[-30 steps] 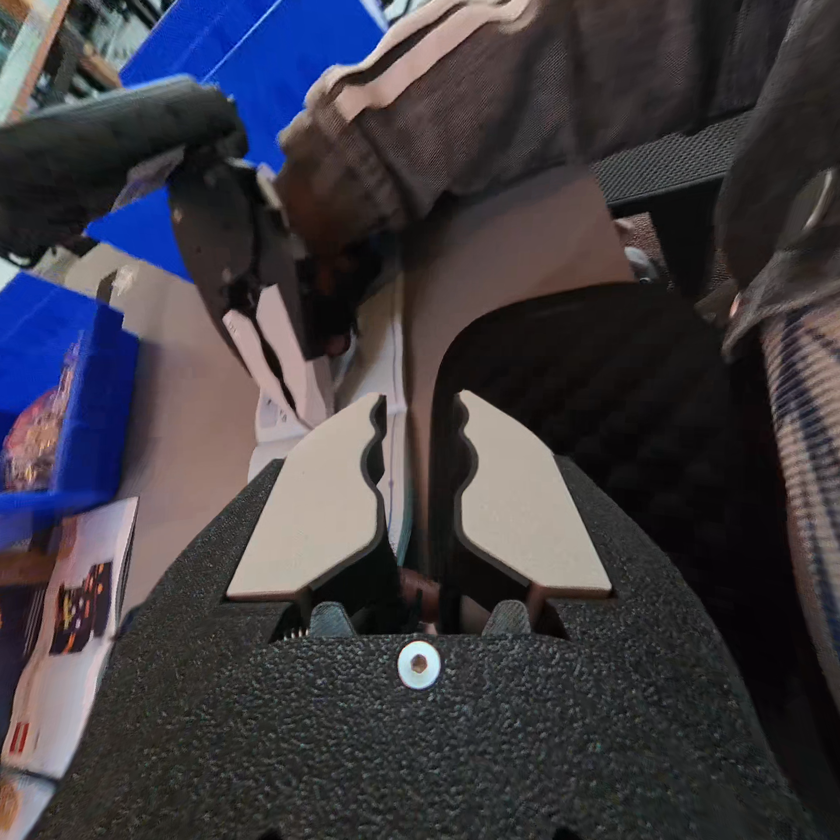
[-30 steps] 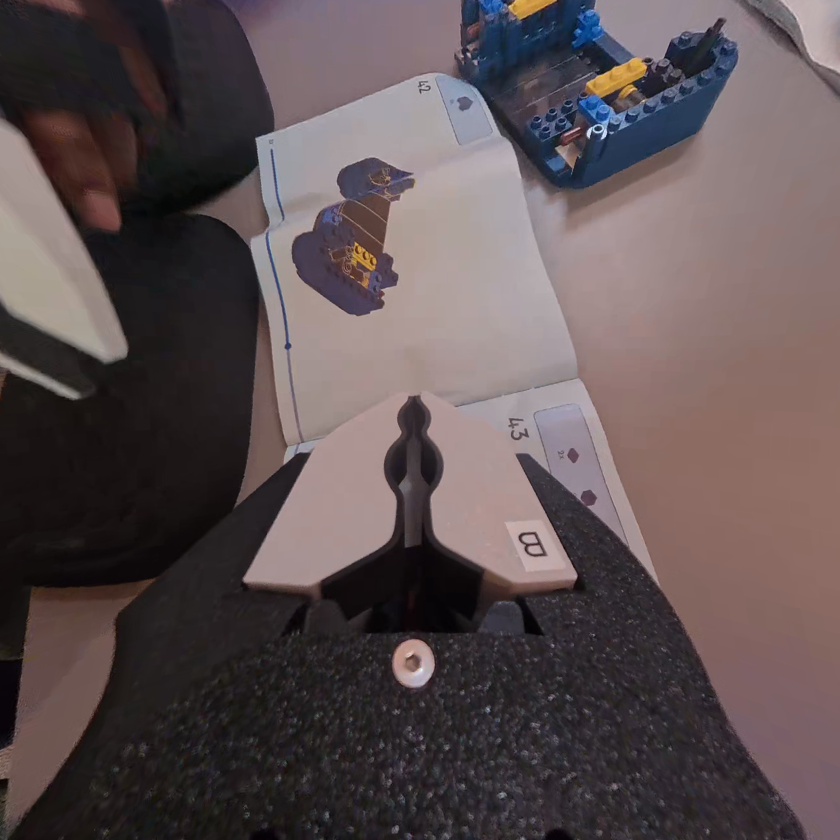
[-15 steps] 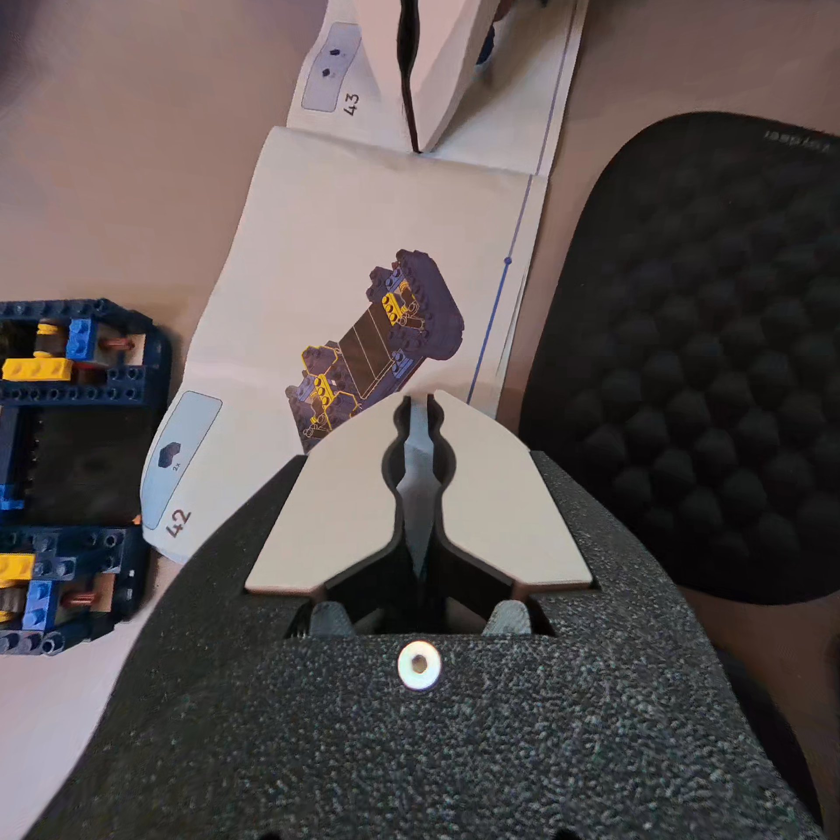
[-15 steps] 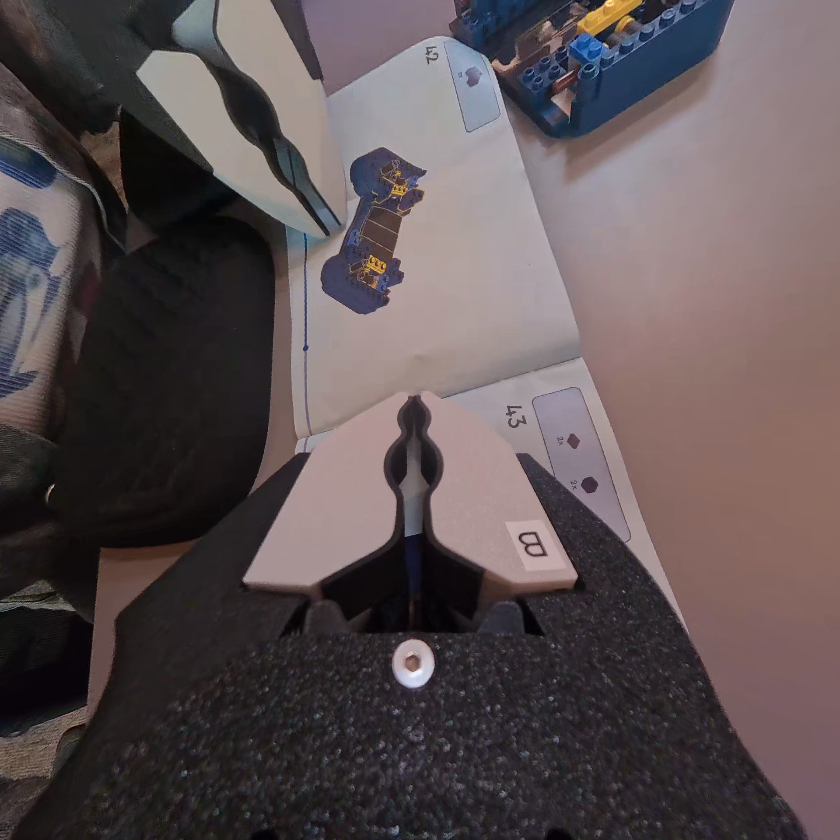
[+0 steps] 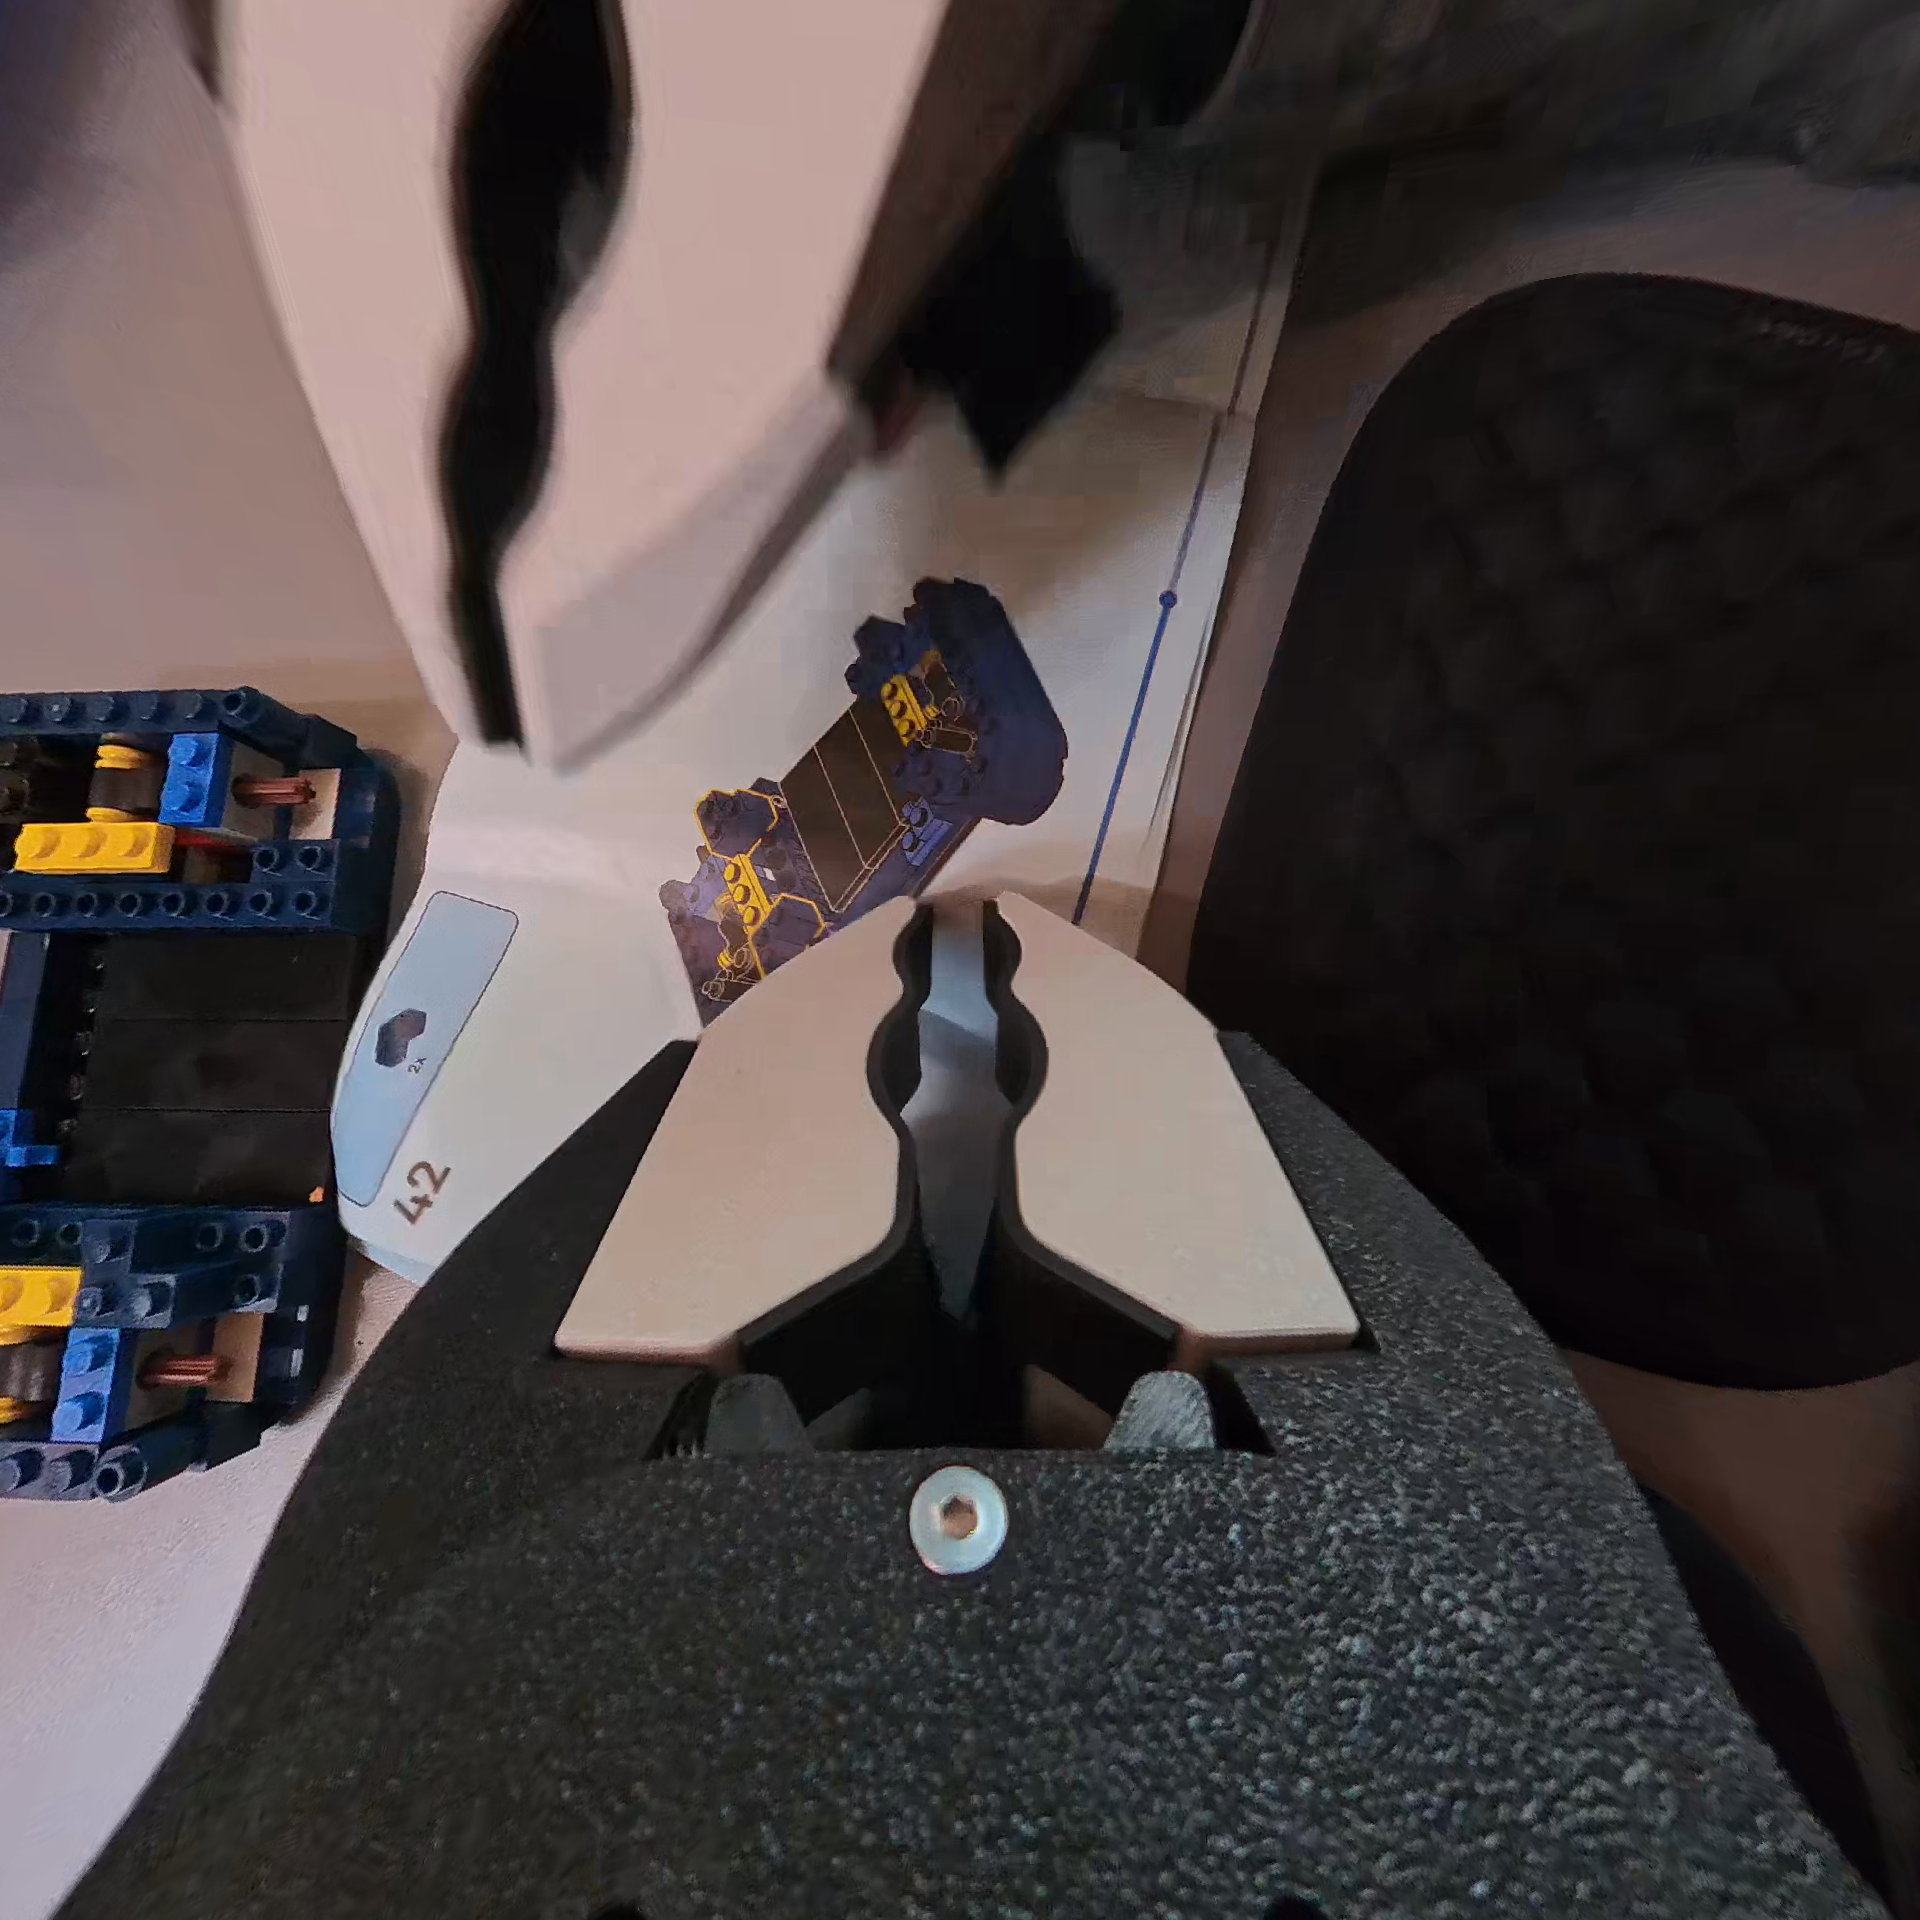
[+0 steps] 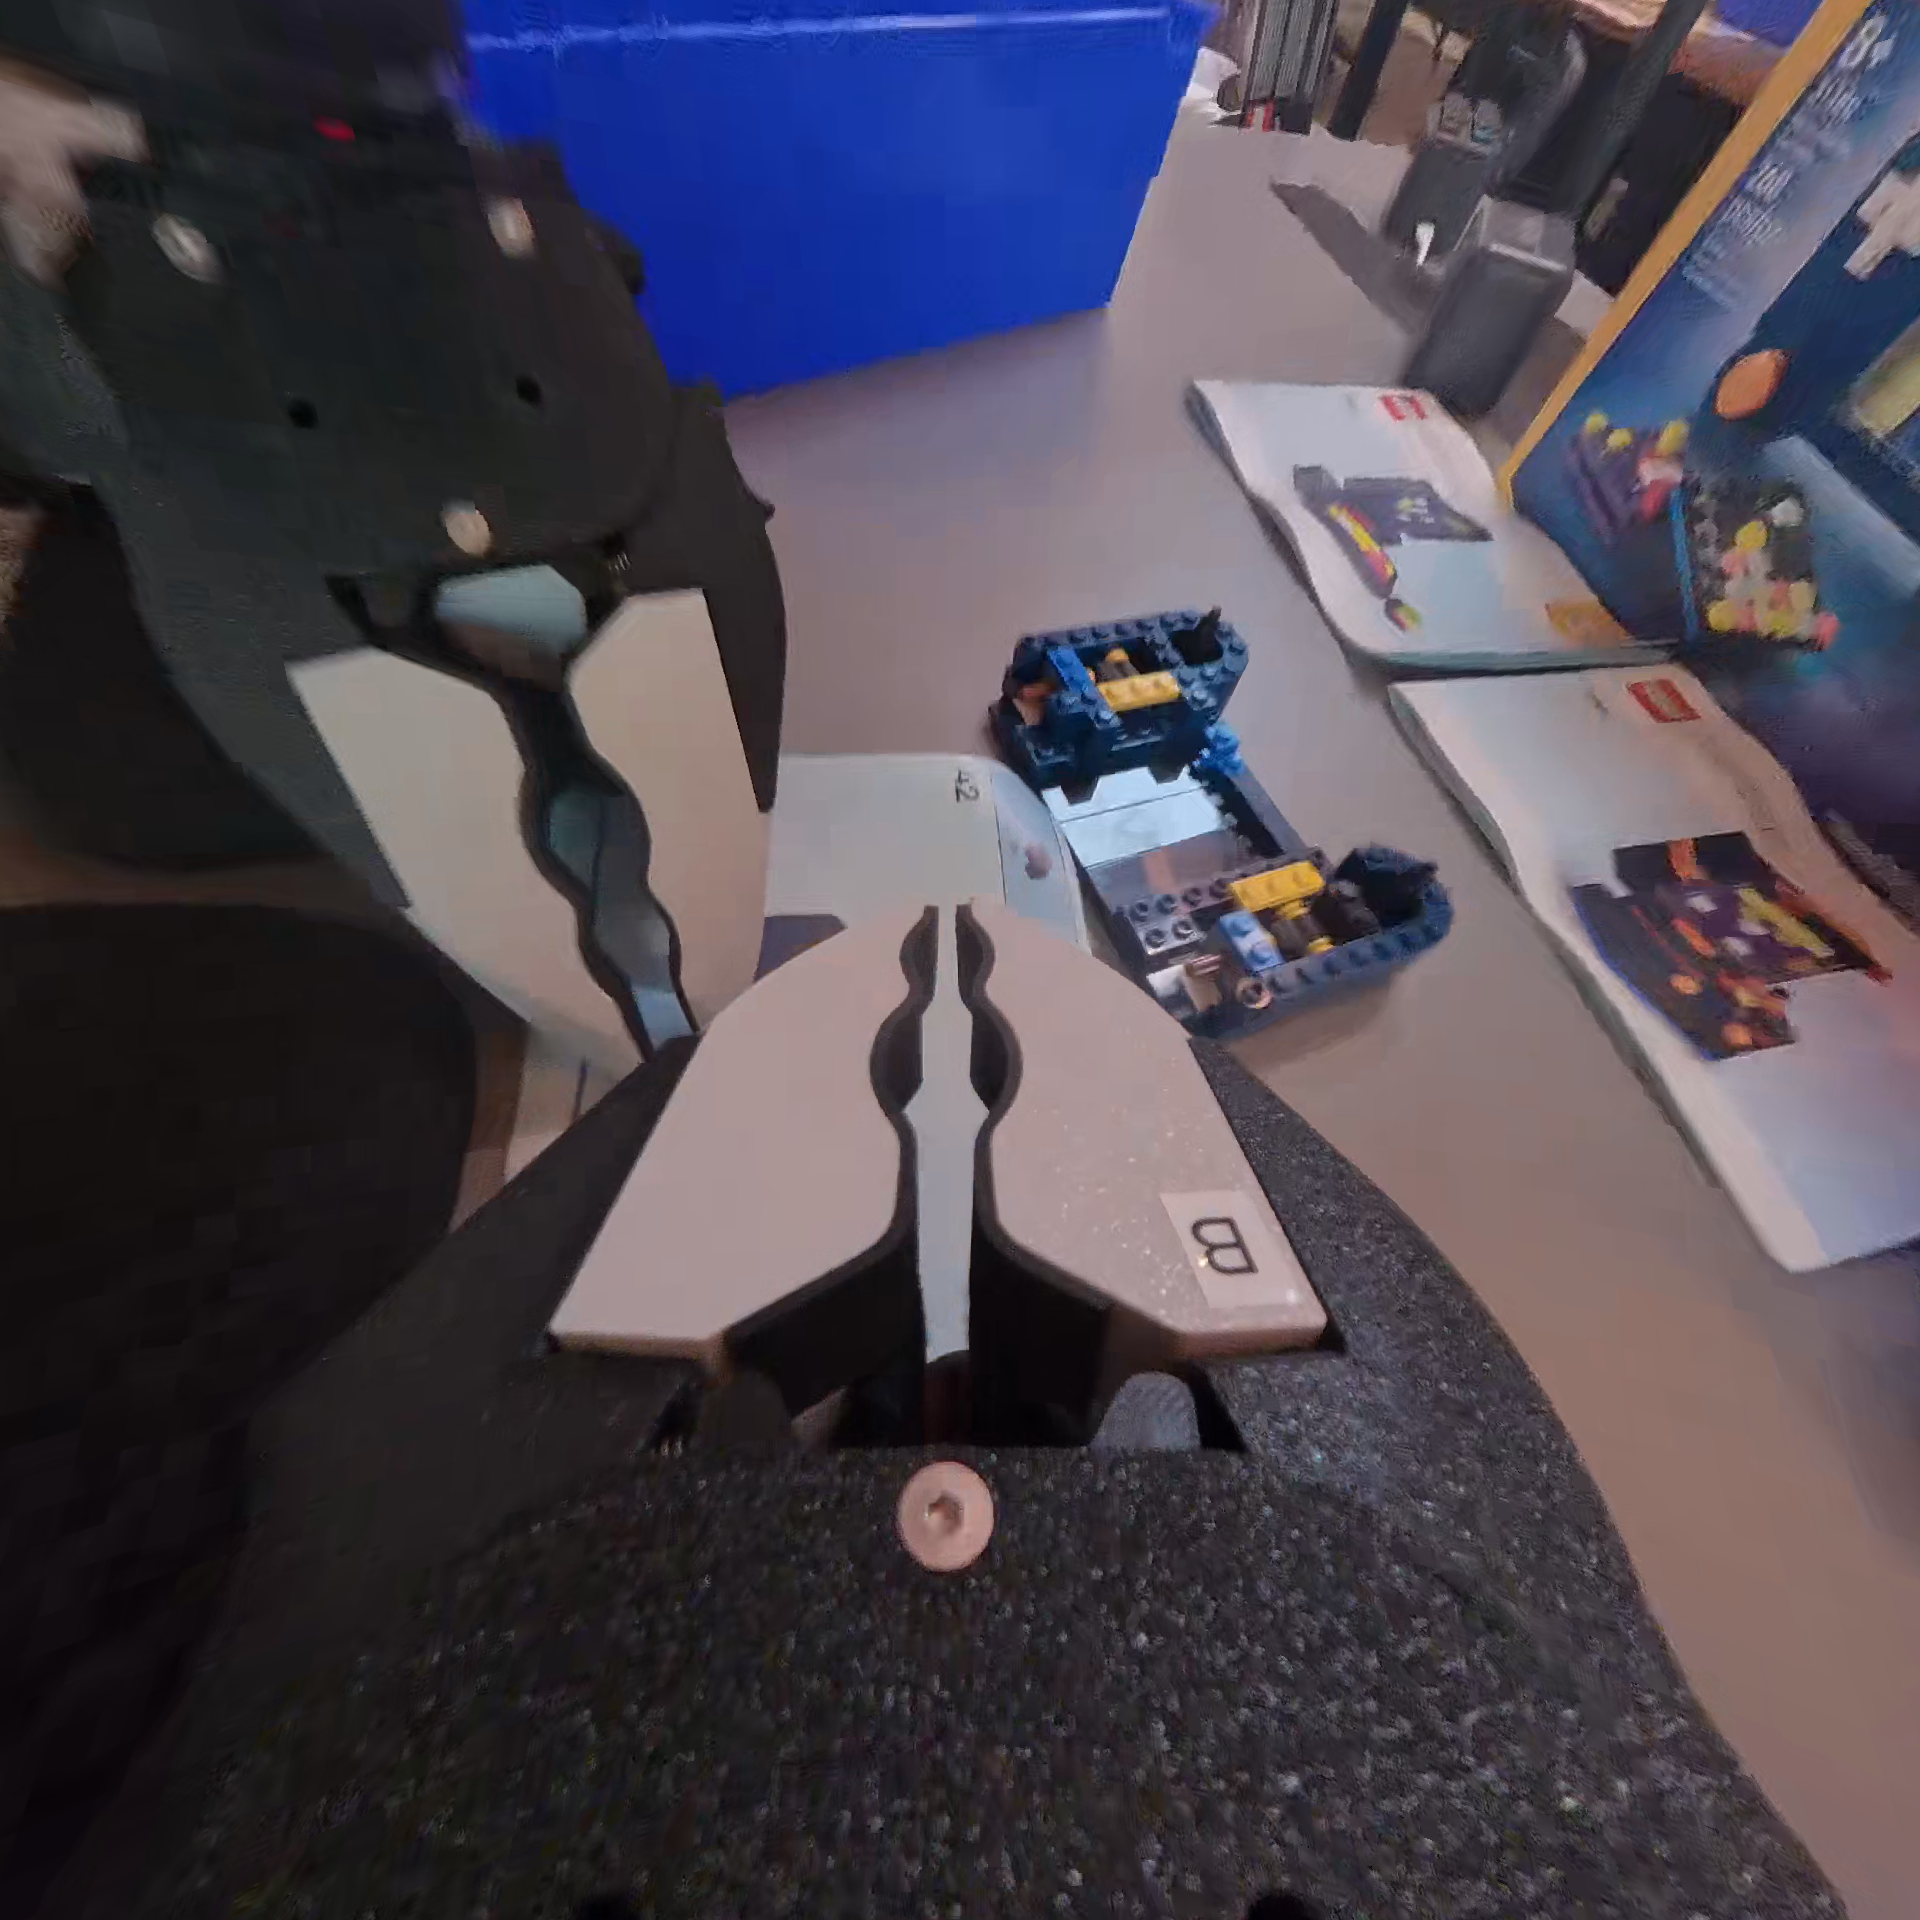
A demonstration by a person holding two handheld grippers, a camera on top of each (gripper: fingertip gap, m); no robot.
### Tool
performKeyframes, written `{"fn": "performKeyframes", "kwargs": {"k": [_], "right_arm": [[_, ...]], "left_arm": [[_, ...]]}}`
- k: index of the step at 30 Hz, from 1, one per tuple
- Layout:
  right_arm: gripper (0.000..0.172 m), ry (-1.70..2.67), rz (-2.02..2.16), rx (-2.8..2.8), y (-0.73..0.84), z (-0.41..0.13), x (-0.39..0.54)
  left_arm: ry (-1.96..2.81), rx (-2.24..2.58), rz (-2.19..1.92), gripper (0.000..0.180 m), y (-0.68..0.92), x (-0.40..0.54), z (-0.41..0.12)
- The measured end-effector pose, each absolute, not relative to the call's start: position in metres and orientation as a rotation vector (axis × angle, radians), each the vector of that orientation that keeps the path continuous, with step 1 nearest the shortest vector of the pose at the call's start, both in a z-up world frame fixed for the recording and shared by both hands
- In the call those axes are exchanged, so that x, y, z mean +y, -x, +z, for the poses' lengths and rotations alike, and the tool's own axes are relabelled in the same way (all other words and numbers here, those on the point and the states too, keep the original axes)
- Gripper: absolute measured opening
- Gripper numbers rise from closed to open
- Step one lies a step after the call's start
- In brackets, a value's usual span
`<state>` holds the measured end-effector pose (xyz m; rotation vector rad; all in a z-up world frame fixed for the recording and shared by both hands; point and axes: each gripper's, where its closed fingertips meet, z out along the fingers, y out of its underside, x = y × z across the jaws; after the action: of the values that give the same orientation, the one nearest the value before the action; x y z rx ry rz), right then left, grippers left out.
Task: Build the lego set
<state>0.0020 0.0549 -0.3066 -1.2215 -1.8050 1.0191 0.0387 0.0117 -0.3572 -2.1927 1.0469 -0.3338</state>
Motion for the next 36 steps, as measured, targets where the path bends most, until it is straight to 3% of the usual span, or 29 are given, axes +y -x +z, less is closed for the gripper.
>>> {"fn": "performKeyframes", "kwargs": {"k": [4, 7, 11, 13, 16, 19, 21, 23, 28, 36], "right_arm": [[0.006, 1.31, 0.864, -2.032, -0.007, -0.353, 0.049], [0.004, 1.266, 0.839, -2.044, -0.008, -0.353, 0.047], [0.005, 1.27, 0.868, -2.052, -0.01, -0.353, 0.045], [0.005, 1.272, 0.864, -2.057, -0.01, -0.354, 0.045], [0.005, 1.274, 0.864, -2.06, -0.01, -0.354, 0.045], [0.005, 1.266, 0.855, -2.06, -0.011, -0.354, 0.045], [0.005, 1.261, 0.853, -2.06, -0.011, -0.354, 0.044], [0.005, 1.26, 0.855, -2.06, -0.012, -0.354, 0.044], [0.005, 1.256, 0.869, -2.068, -0.013, -0.353, 0.042], [0.004, 1.23, 0.867, -2.073, -0.019, -0.353, 0.039]], "left_arm": [[2.079, 0.987, -0.272, 0.025, -0.034, 0.017, -0.337], [1.967, 0.851, -0.246, 0.041, -0.019, 0.012, -0.294], [1.896, 0.511, -0.053, 0.049, 0.067, -0.029, -0.231], [2.035, 0.331, 0.198, 0.06, 0.139, -0.069, -0.229], [2.425, 0.235, 0.451, 0.075, 0.211, -0.142, -0.271], [2.622, 0.164, 0.195, 0.056, 0.211, -0.164, -0.32], [2.644, 0.272, 0.012, 0.06, 0.186, -0.163, -0.33], [2.572, 0.388, -0.004, 0.043, 0.175, -0.155, -0.311], [2.429, 0.291, 0.433, 0.047, 0.232, -0.114, -0.25], [2.674, -0.004, 0.261, 0.035, 0.288, -0.104, -0.324]]}}
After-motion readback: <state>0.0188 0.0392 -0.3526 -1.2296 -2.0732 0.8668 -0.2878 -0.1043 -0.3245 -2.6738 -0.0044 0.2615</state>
